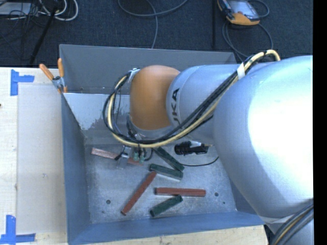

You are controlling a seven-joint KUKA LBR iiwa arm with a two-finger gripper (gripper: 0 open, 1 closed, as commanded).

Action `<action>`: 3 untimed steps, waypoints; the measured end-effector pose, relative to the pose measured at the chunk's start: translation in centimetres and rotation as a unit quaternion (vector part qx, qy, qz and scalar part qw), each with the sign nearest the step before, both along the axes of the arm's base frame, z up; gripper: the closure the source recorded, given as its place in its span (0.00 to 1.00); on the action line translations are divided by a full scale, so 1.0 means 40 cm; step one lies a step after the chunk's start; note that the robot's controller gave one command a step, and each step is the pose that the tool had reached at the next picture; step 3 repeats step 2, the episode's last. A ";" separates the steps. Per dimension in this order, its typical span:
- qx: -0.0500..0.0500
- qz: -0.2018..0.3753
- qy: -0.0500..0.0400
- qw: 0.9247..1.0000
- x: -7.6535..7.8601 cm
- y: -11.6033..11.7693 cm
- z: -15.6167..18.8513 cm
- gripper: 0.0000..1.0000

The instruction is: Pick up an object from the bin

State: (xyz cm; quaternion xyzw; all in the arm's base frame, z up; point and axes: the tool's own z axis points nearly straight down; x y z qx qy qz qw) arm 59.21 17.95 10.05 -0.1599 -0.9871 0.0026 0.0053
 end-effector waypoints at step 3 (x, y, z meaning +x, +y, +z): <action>0.002 0.000 -0.006 1.000 0.006 0.000 0.086 1.00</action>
Offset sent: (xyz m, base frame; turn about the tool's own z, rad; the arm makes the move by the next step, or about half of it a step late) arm -0.0002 -0.0001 0.0715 0.0000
